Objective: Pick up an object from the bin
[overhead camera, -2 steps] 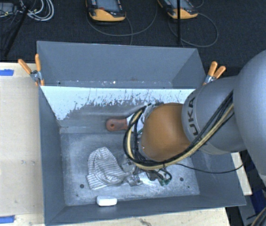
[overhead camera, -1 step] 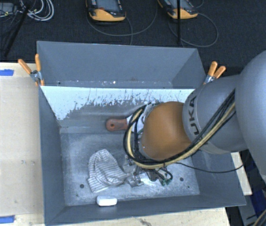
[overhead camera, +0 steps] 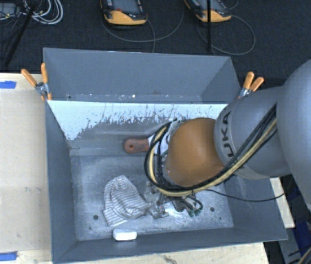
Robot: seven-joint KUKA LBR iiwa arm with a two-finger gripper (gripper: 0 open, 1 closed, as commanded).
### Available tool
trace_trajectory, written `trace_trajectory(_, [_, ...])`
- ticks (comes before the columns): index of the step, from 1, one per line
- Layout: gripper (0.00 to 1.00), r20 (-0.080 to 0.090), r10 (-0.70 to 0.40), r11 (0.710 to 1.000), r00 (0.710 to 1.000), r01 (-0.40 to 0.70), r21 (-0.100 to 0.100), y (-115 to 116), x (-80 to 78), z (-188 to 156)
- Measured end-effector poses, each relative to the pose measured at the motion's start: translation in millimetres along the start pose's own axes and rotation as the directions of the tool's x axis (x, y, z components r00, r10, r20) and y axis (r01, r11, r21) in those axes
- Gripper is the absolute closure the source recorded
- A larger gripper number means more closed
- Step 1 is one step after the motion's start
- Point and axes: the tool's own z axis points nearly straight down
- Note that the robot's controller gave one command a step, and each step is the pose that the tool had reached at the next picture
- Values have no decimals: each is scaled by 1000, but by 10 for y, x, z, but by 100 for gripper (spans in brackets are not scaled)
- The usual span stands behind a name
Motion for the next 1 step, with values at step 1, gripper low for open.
trace_trajectory(1, [100,-9,0,1000,1000,0,-1,5,19,-82])
